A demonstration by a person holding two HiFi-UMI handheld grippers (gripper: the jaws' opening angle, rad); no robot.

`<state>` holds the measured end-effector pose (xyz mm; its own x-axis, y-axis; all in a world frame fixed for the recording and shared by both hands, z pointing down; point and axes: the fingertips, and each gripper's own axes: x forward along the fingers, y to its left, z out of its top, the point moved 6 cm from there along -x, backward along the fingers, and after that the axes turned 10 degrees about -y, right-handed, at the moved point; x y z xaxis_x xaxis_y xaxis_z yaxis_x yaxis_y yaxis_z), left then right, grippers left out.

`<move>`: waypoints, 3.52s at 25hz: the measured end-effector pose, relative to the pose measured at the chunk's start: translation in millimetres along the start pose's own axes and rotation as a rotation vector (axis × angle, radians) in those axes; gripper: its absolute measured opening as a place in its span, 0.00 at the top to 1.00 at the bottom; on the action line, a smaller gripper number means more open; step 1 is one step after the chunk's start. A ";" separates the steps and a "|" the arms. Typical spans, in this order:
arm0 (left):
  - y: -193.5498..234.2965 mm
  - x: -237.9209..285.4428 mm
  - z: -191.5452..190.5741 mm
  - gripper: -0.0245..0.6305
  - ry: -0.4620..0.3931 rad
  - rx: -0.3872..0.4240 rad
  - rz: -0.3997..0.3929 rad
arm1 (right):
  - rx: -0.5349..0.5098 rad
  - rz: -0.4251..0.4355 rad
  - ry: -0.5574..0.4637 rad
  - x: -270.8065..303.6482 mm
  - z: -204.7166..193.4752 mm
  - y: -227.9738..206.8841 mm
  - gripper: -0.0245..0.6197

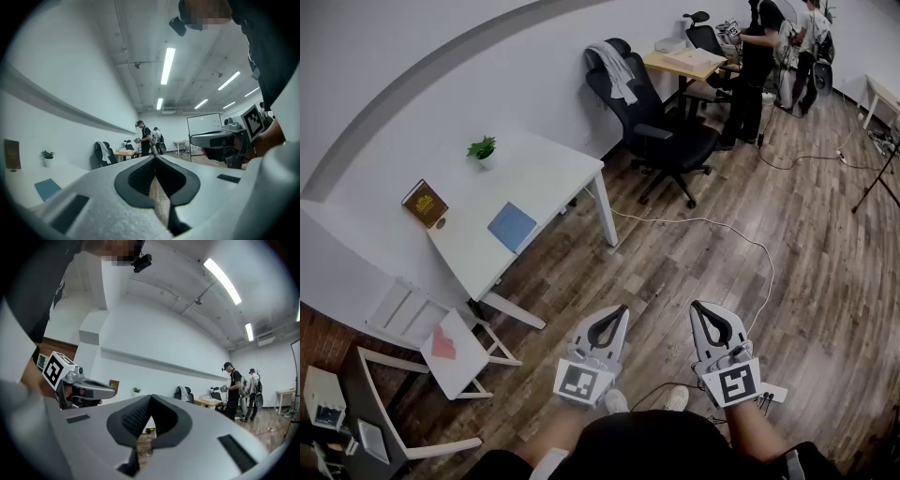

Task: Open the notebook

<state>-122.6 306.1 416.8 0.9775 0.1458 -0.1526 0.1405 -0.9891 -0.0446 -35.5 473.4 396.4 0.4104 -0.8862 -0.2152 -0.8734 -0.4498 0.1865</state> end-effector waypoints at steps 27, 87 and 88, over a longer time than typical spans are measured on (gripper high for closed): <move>76.1 -71.4 2.9 0.96 -0.007 -0.011 -0.022 | 0.077 -0.076 0.055 42.6 4.4 92.2 0.96; 442.6 -7.1 -47.4 0.96 0.025 0.020 0.579 | 0.071 0.575 -0.058 504.5 -88.3 103.8 0.96; 452.2 -13.0 -48.5 0.96 0.026 0.014 0.590 | 0.072 0.584 -0.057 513.8 -89.1 111.3 0.96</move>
<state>-64.1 -144.1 446.5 0.8935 -0.4294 -0.1313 -0.4297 -0.9025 0.0269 101.5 -41.9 392.1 -0.1567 -0.9765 -0.1480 -0.9670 0.1212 0.2239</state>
